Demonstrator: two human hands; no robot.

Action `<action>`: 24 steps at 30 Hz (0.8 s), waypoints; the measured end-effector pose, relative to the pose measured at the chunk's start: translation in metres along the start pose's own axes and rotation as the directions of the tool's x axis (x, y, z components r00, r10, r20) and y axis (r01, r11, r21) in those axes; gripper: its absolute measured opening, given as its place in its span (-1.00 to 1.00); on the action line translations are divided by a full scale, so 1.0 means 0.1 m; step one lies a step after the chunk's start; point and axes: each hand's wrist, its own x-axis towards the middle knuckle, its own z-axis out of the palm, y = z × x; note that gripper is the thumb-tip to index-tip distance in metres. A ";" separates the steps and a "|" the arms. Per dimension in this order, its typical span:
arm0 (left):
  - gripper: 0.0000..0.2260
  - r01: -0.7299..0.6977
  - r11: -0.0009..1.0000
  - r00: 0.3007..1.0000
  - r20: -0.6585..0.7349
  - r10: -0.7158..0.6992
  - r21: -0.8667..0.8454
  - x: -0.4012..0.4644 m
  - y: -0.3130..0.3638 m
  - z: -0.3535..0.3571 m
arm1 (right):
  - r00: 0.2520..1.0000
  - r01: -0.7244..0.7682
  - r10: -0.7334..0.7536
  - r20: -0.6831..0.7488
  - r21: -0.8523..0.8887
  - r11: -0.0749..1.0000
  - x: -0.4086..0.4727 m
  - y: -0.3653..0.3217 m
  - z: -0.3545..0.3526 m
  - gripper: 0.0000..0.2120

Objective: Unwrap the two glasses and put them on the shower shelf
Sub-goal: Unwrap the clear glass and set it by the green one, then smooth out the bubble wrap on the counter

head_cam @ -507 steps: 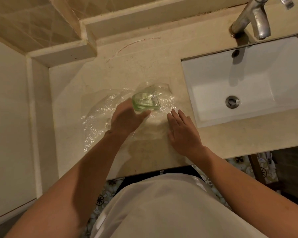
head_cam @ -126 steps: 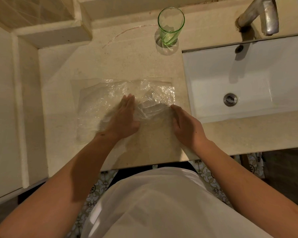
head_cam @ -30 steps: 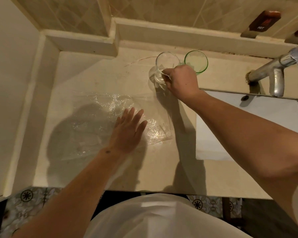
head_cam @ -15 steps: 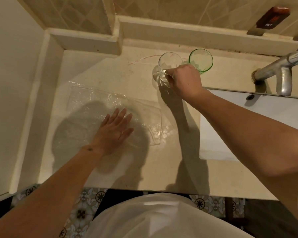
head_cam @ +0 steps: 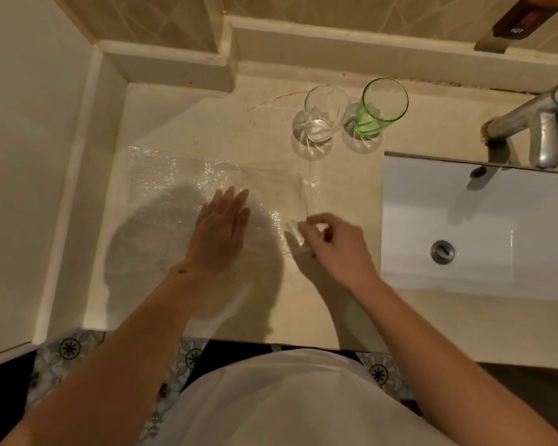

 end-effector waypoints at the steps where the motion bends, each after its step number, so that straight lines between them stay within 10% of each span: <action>1: -0.55 0.004 1.000 1.000 -0.008 -0.004 -0.005 -0.01 -0.01 0.00 | 0.994 -0.072 0.067 0.083 0.058 0.996 -0.11 0.06 0.11 -0.68; 12: -0.54 0.008 0.999 0.998 0.058 -0.011 0.054 0.02 -0.06 0.03 | 0.990 -0.128 0.139 -0.009 0.331 0.935 -0.36 0.29 0.36 -0.86; 15: -0.56 0.018 0.999 0.998 0.051 -0.020 0.044 0.01 -0.04 0.03 | 0.983 -0.175 0.148 0.107 0.320 0.931 -0.17 0.19 0.32 -0.64; 19: -0.56 0.038 0.999 0.998 0.057 -0.039 0.022 0.01 -0.01 0.03 | 0.984 -0.132 0.088 0.157 0.295 0.946 -0.05 0.14 0.36 -0.95; 24: -0.55 0.042 0.999 0.997 0.068 -0.042 -0.003 0.03 0.02 0.02 | 0.985 -0.057 0.016 0.173 0.233 0.971 -0.13 0.31 0.39 -0.87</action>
